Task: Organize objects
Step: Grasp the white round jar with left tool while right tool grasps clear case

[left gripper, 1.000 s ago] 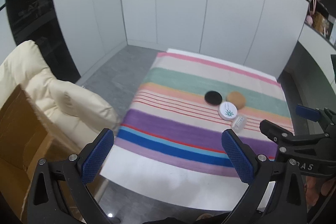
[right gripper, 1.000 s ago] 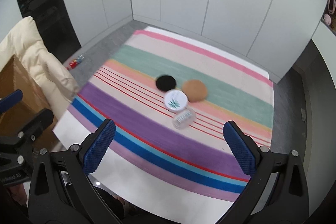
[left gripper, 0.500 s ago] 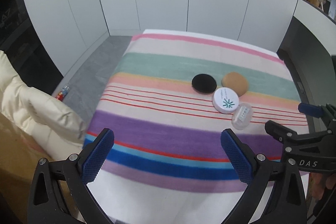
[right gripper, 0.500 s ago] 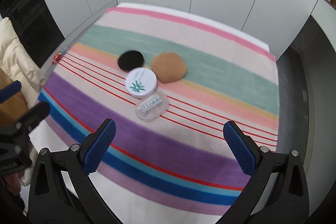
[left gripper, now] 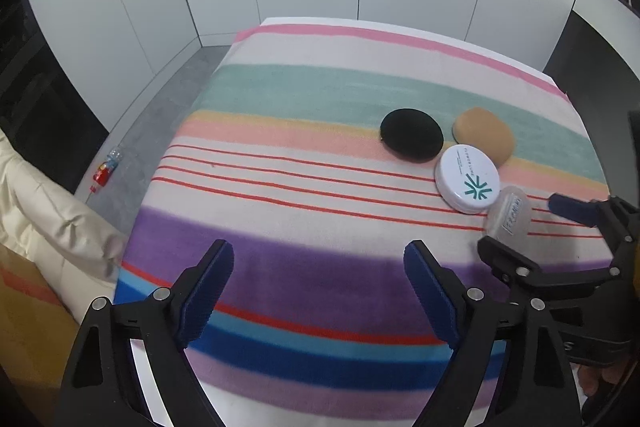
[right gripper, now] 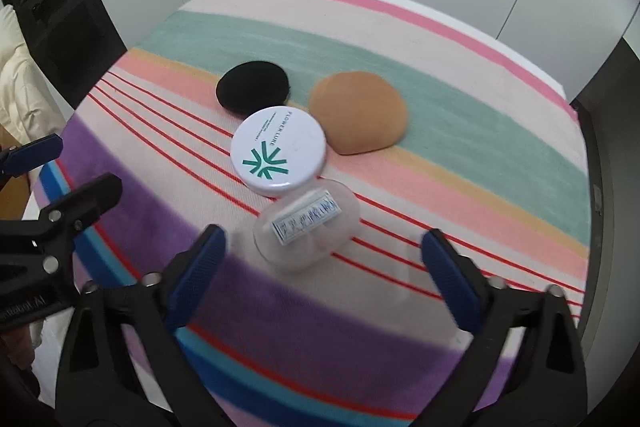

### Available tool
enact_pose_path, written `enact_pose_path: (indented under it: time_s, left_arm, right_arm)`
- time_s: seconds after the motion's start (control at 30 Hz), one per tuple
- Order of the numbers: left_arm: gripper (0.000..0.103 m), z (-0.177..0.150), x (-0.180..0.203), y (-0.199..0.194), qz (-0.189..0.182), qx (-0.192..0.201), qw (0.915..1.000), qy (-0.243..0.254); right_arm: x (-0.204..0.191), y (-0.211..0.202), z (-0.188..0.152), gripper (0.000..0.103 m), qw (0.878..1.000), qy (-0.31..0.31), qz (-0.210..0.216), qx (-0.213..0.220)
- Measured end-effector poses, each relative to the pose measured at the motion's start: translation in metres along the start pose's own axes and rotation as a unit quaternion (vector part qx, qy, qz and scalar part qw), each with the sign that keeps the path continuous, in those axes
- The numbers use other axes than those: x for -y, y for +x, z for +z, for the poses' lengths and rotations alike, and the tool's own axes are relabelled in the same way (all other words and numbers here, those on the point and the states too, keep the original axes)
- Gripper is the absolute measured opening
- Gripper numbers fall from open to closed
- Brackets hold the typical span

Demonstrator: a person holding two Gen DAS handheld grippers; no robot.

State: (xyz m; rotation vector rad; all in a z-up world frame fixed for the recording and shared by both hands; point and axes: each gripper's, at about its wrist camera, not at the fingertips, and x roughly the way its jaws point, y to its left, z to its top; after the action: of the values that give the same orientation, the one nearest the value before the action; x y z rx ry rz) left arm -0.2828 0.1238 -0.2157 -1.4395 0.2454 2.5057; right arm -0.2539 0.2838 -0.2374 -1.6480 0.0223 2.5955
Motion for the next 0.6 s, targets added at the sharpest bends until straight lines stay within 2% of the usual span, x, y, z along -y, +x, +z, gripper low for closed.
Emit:
enact_pose_path:
  time_s: [0.13,0.17,0.2,0.27,0.37,0.47,0.6]
  left_arm:
    - [0.089,0.004,0.006,0.008,-0.013,0.004,0.9999,0.001]
    - [0.090,0.005,0.010,0.009,-0.019,0.007,0.9998,0.003]
    - [0.091,0.006,0.014,0.011,-0.025,0.009,0.9996,0.007]
    - [0.094,0.009,0.025,0.013,-0.037,0.014,0.9991,0.014]
    - [0.101,0.013,0.048,0.015,-0.047,0.024,0.9980,0.034]
    - [0.101,0.016,0.066,0.016,-0.048,0.034,0.9970,0.051]
    - [0.101,0.024,0.089,0.030,-0.042,0.022,0.9970,0.061]
  right_arm:
    - [0.003,0.003,0.001,0.071,1.000,-0.001,0.011,0.007]
    - [0.005,0.002,0.001,0.062,1.000,-0.001,0.010,0.010]
    - [0.009,0.001,0.000,0.058,1.000,0.000,0.009,0.011]
    - [0.017,0.001,-0.001,0.058,1.000,0.007,0.013,0.011]
    - [0.038,0.001,-0.007,0.058,1.000,0.016,-0.006,0.018]
    - [0.059,0.001,-0.006,0.058,0.999,0.036,-0.018,0.017]
    - [0.084,-0.001,-0.009,0.058,0.998,0.057,-0.029,0.011]
